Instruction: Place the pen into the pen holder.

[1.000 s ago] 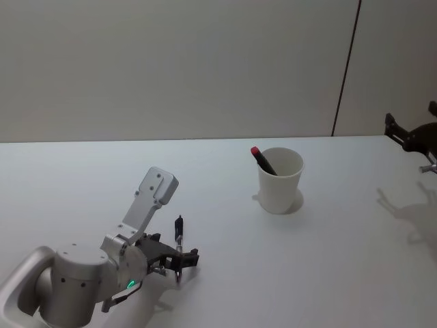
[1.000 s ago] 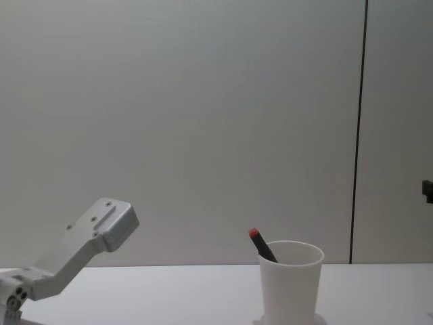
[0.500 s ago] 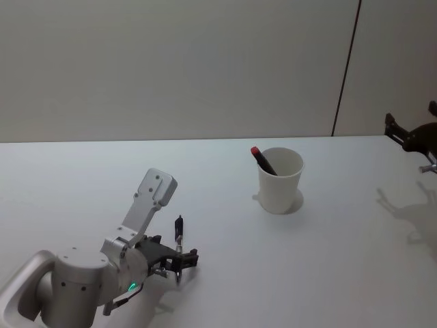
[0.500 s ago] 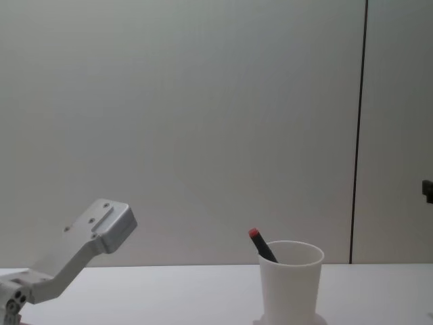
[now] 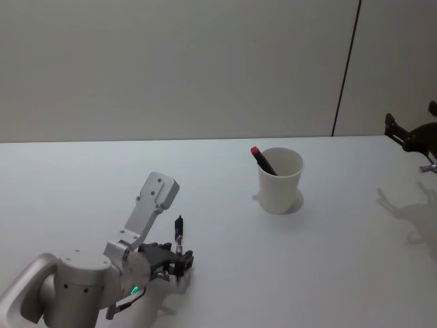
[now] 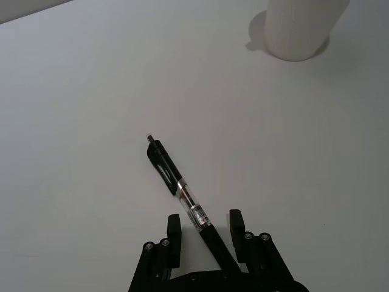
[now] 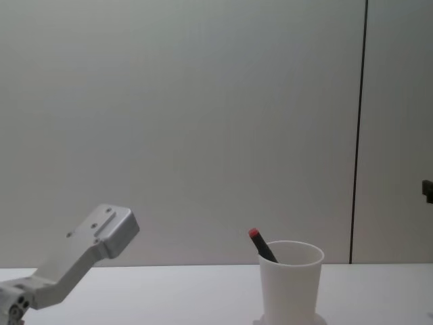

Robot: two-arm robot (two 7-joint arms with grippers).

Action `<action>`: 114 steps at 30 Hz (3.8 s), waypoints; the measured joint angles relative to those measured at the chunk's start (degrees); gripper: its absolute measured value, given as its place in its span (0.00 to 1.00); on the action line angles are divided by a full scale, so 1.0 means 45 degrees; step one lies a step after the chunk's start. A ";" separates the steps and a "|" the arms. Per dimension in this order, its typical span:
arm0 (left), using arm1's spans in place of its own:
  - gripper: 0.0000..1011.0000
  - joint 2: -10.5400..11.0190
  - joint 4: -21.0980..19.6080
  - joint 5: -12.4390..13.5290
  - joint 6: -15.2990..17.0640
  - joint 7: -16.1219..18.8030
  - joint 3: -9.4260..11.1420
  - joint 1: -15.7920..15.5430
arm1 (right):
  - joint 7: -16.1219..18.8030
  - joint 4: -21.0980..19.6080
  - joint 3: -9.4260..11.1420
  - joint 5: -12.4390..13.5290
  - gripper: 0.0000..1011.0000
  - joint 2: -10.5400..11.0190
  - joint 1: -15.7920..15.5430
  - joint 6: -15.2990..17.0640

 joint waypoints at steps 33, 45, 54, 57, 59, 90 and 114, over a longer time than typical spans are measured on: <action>0.13 -0.0045 0.0161 0.0073 -0.0126 -0.0133 -0.0066 0.0130 | 0.0000 0.0000 0.0001 0.0000 0.99 0.0000 -0.0001 0.0000; 0.13 0.0266 -0.0687 0.0519 -0.0805 0.0399 -0.0328 0.0333 | 0.0000 0.0000 0.0000 -0.0001 0.99 -0.0001 0.0000 0.0000; 0.13 0.0519 -0.1398 0.1024 -0.1528 0.0670 -0.0486 0.0502 | 0.0000 0.0000 0.0001 -0.0001 0.99 0.0000 0.0000 0.0001; 0.13 0.0584 -0.1582 0.1206 -0.1869 0.0713 -0.0522 0.0547 | 0.0000 0.0000 0.0000 -0.0001 0.99 -0.0001 0.0000 0.0000; 0.13 0.0636 -0.1718 0.1331 -0.2135 0.0732 -0.0549 0.0584 | 0.0000 0.0000 0.0000 -0.0002 0.99 0.0000 -0.0001 0.0000; 0.13 0.0746 -0.1573 0.2349 -0.7431 -0.2266 -0.0709 0.0075 | 0.0000 0.0000 0.0001 -0.0001 0.99 0.0000 0.0000 0.0000; 0.13 -0.0247 0.0902 0.2203 -1.0203 -0.5839 -0.0517 -0.1709 | 0.0000 0.0000 0.0000 -0.0001 0.99 0.0000 0.0000 0.0000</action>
